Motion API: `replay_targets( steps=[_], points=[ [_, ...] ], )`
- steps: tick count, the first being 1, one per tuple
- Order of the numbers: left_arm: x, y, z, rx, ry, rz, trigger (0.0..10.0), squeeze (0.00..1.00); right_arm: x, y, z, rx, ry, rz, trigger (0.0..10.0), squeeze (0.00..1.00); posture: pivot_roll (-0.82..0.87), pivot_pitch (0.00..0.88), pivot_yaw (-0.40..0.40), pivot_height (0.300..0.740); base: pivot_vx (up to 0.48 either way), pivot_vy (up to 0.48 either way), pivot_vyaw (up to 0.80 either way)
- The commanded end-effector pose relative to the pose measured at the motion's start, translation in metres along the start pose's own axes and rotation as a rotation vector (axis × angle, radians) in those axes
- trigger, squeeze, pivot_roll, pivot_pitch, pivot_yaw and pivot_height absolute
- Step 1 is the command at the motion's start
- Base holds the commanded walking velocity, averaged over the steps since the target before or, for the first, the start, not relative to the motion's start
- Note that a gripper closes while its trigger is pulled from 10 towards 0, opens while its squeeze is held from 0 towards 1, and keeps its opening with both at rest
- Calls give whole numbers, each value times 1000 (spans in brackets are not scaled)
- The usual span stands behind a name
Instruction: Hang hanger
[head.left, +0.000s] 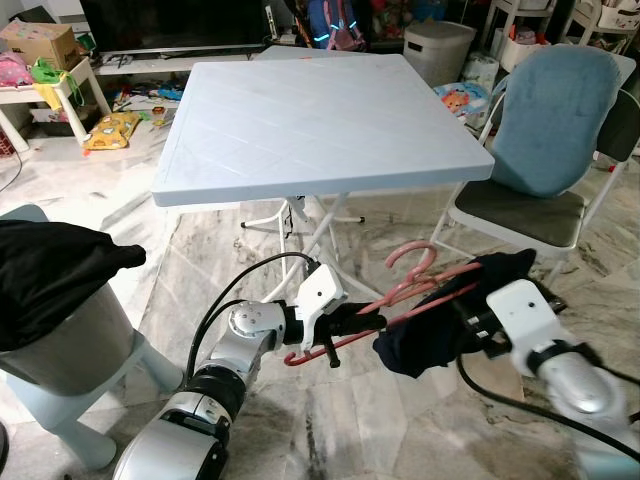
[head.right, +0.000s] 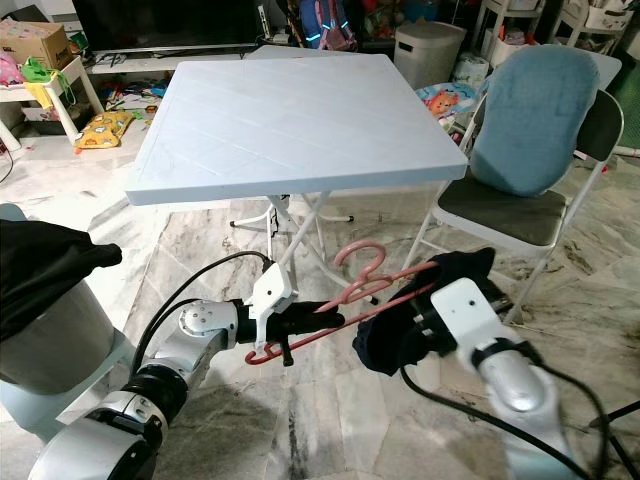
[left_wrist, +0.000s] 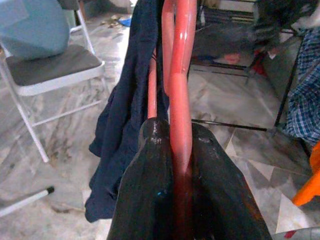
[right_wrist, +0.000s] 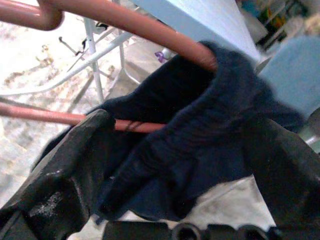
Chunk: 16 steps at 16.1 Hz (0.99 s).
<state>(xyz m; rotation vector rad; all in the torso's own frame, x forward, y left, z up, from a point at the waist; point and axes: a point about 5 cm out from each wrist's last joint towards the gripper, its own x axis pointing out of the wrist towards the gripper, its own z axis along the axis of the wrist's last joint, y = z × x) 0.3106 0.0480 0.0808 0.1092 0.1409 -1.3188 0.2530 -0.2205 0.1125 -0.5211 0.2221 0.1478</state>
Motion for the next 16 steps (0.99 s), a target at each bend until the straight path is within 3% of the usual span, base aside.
replay_targets(
  steps=[1, 2, 6, 16],
  points=[
    [0, 3, 10, 19, -44, 0, 0, 0, 2, -8, -4, 45, 30, -60, 3529, 0, -57, 0, -5, 740, 0, 0, 0],
    [0, 3, 10, 19, -44, -4, 0, 0, 3, -9, -5, 69, 35, -76, 0, 0, -56, 0, -6, 740, 0, 0, 0],
    [0, 1, 14, 31, -54, -26, 0, 0, 8, -19, -11, 126, 70, -166, 0, 0, -53, 0, -8, 740, 0, 0, 0],
    [-2, 1, 16, 48, -47, -29, 0, 0, 5, -31, -19, 182, 82, -200, 0, 0, -55, 0, -10, 740, 0, 0, 0]
  ],
)
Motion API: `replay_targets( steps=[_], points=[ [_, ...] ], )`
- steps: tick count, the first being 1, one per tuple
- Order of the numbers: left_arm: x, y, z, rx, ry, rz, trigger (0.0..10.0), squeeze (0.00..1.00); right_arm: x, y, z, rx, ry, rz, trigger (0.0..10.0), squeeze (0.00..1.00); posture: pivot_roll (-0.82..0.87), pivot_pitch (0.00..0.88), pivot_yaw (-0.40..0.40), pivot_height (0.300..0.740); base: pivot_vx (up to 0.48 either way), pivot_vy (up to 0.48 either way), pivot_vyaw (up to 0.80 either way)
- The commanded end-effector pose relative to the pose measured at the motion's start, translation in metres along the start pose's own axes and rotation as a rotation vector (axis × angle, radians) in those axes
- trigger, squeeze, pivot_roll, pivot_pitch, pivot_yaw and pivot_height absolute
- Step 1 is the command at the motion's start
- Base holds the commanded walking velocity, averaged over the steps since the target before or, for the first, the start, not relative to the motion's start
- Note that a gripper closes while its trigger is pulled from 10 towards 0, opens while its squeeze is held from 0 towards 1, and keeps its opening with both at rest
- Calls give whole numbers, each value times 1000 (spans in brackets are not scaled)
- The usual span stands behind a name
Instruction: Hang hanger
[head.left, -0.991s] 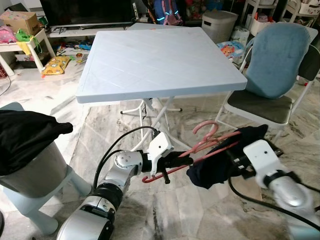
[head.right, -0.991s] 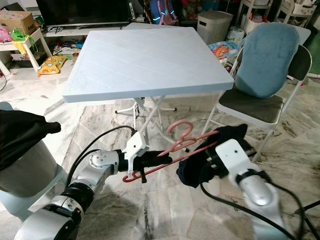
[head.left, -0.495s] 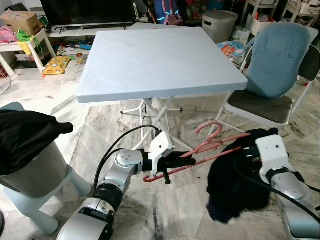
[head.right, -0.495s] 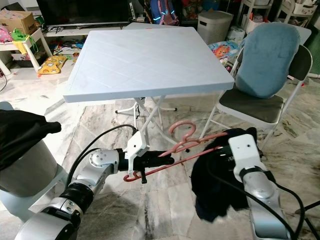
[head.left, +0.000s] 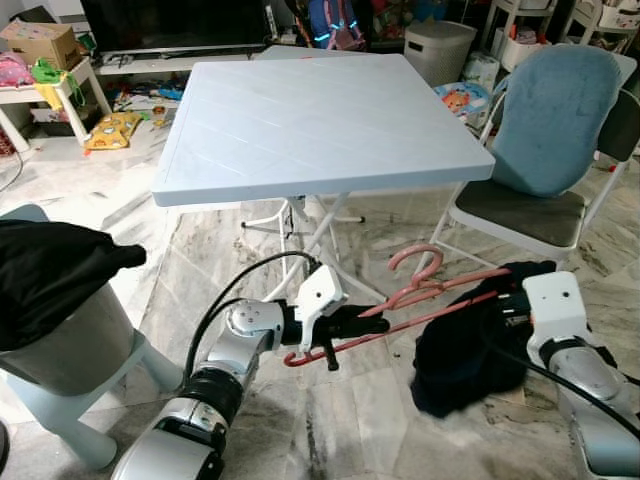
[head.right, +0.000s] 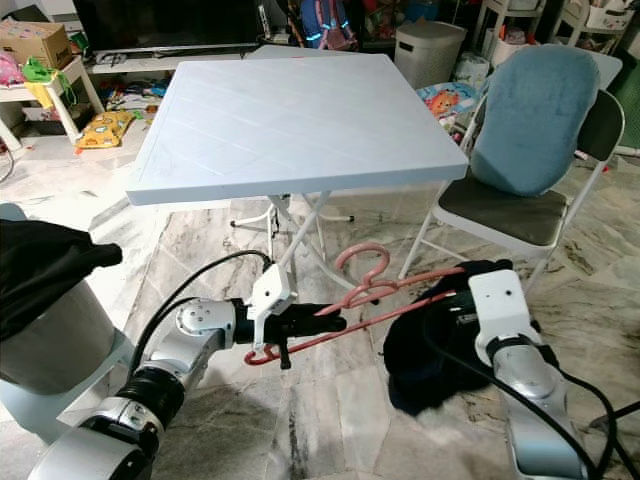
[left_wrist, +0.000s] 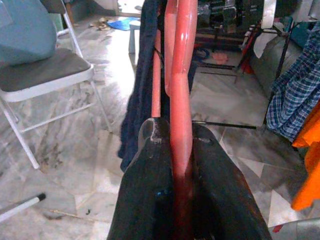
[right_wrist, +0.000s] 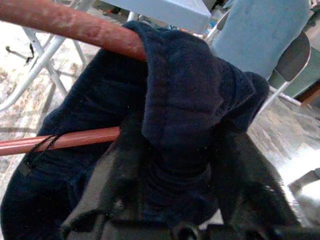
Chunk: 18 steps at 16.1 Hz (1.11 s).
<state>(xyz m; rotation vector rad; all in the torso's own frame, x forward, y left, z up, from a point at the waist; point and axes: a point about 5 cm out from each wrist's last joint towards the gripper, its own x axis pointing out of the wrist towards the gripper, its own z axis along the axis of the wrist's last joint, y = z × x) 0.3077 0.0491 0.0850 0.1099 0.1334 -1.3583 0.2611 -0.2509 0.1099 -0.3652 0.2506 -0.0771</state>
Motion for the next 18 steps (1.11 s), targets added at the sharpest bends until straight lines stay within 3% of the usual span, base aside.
replay_targets(
  steps=[1, 8, 13, 15, 18],
  points=[
    [0, 4, 12, 41, -39, 10, 0, 0, 0, -5, -3, 11, 10, -10, 0, 0, -55, 0, -9, 740, 0, 0, 0],
    [-1, 3, 10, 41, -34, 2, 0, 0, -3, -10, -7, 21, 21, -39, 0, 0, -60, 0, -10, 740, 0, 0, 0],
    [-7, 2, 2, 67, 6, 25, 0, 0, -8, -35, 4, 81, -38, -203, 0, 0, -58, 0, -12, 740, 0, 0, 0],
    [-14, -2, -6, 73, 36, 9, 0, 0, -4, -50, 19, 77, -85, -300, 0, 0, -55, 0, -13, 740, 0, 0, 0],
    [-26, -4, -8, 69, 23, -13, 0, 0, 4, -64, 19, 68, -52, -397, 0, 0, -44, 0, -18, 740, 0, 0, 0]
  ],
)
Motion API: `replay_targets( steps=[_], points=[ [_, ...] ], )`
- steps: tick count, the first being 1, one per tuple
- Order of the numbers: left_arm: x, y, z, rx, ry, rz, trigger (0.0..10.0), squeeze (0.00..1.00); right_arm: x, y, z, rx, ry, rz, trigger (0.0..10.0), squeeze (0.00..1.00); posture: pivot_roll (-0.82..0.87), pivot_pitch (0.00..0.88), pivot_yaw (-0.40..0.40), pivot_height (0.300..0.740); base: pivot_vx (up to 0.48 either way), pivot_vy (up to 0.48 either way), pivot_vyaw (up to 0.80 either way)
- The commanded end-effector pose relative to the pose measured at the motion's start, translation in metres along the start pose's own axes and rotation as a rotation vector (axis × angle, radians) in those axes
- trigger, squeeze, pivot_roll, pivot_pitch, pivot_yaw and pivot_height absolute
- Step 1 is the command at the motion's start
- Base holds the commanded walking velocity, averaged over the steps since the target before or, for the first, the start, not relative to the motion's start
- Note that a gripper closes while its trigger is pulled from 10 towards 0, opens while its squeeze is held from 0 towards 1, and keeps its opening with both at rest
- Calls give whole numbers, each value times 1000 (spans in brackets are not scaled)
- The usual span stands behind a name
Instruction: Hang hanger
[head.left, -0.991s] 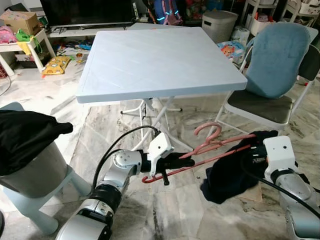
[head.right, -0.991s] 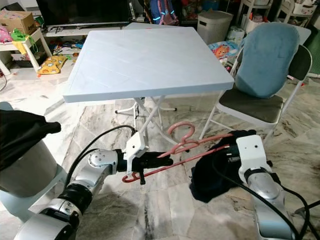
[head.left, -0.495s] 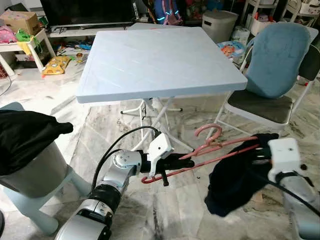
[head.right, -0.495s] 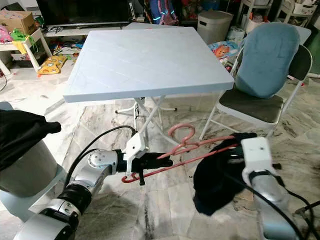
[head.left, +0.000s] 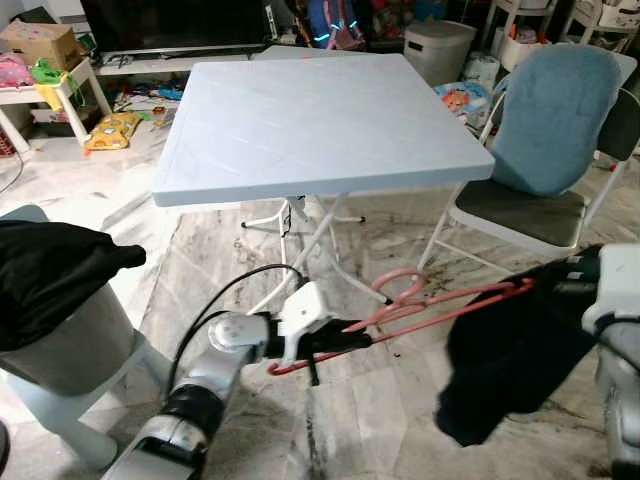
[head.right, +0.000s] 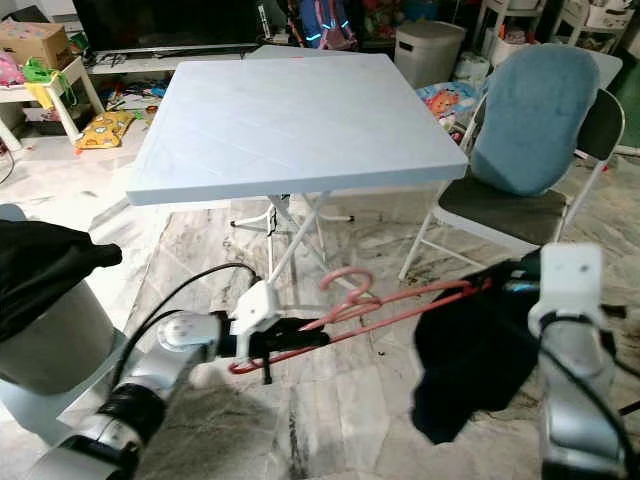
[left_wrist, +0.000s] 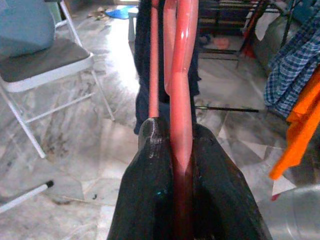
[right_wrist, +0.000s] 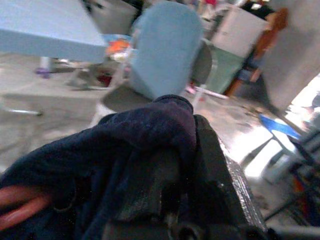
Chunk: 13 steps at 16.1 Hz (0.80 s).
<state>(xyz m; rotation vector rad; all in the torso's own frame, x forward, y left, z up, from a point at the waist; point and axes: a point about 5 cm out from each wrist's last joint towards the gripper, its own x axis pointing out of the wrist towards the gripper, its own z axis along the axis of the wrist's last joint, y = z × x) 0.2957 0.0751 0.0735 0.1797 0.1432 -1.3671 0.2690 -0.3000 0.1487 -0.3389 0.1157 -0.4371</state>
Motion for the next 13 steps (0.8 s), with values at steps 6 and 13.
replay_targets(
  steps=[6, 13],
  points=[
    [-11, 1, 10, -79, -84, 9, 0, 0, 3, -10, -26, 77, 133, -135, 0, 0, -20, 0, -38, 740, 0, 0, 0],
    [-13, 31, 18, -238, -181, 558, 8667, 0, -29, 12, -31, 163, 51, 11, 0, 0, 8, 0, -44, 740, 0, 0, 0]
  ],
)
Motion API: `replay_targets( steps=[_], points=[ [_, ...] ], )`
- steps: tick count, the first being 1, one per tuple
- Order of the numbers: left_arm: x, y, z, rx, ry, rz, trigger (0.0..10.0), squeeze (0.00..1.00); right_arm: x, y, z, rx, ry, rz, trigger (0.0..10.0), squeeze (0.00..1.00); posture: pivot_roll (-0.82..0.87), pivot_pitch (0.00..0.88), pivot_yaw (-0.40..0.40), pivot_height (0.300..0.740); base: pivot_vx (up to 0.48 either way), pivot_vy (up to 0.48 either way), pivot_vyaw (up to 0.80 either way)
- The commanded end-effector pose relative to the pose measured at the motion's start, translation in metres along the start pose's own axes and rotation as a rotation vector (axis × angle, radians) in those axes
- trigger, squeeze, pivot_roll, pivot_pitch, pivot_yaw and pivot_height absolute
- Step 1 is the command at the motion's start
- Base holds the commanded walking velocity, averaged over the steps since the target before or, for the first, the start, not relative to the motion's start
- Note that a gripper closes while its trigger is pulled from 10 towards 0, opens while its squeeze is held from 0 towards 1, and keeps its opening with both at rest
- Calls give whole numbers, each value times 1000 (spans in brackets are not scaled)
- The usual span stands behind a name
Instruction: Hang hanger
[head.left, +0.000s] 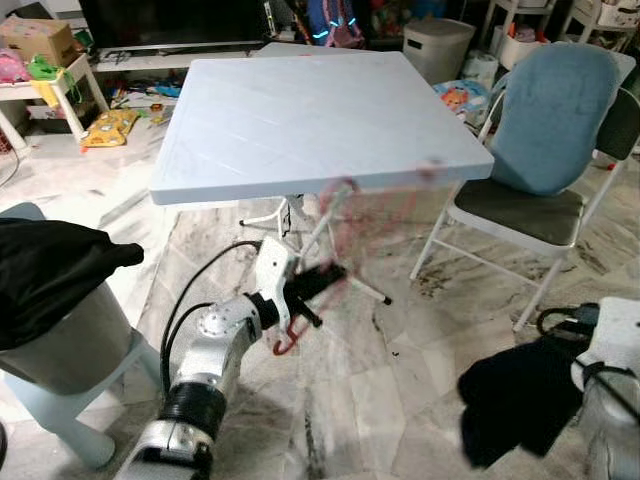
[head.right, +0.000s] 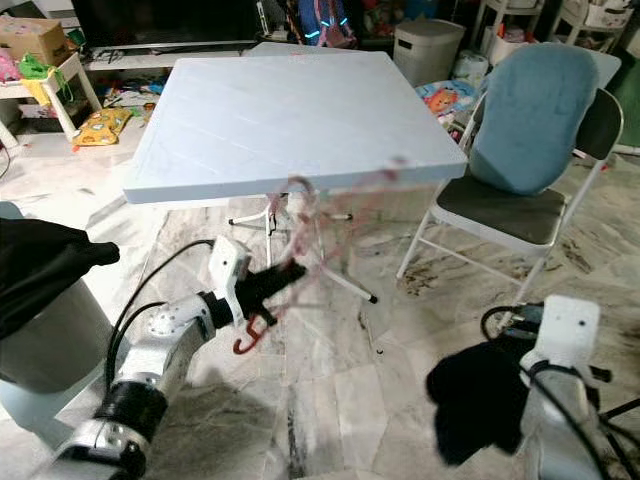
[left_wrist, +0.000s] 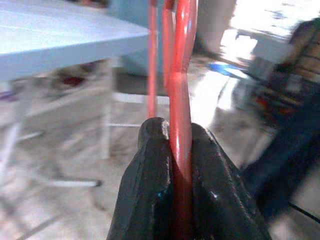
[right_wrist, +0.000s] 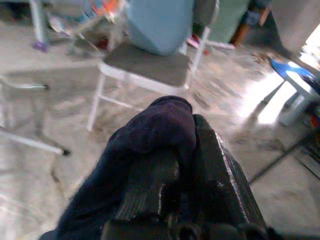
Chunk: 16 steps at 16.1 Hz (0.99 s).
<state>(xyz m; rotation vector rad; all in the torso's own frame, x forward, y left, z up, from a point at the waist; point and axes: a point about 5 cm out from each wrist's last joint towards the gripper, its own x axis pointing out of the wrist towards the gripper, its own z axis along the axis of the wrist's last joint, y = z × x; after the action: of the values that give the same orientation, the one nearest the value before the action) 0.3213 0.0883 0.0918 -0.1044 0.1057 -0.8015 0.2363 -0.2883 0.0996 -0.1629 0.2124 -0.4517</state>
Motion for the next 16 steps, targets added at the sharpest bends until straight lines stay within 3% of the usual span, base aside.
replay_targets(
  steps=[1, 3, 9, 11, 16],
  points=[
    [-6, 0, -7, 71, 35, 93, 10000, 0, -8, 5, 21, 17, -131, 36, 0, 0, 19, 0, -43, 740, 0, 0, 0],
    [-13, 0, -10, 186, 30, 181, 10000, 0, -22, 14, 28, 55, -192, 86, 0, 0, 29, 0, -42, 740, 0, 0, 0],
    [-29, 4, -6, 185, -26, 368, 10000, 0, -52, 45, 45, 115, -312, 197, 0, 0, 50, 0, -46, 740, 0, 0, 0],
    [-28, 2, -2, 203, -50, 344, 10000, 0, -59, 54, 58, 88, -384, 245, 0, 0, 50, 0, -45, 740, 0, 0, 0],
    [-20, 0, 4, 197, -67, 321, 10000, 0, -57, 62, 64, 87, -396, 286, 0, 0, 49, 0, -54, 740, 221, 0, 0]
  ],
)
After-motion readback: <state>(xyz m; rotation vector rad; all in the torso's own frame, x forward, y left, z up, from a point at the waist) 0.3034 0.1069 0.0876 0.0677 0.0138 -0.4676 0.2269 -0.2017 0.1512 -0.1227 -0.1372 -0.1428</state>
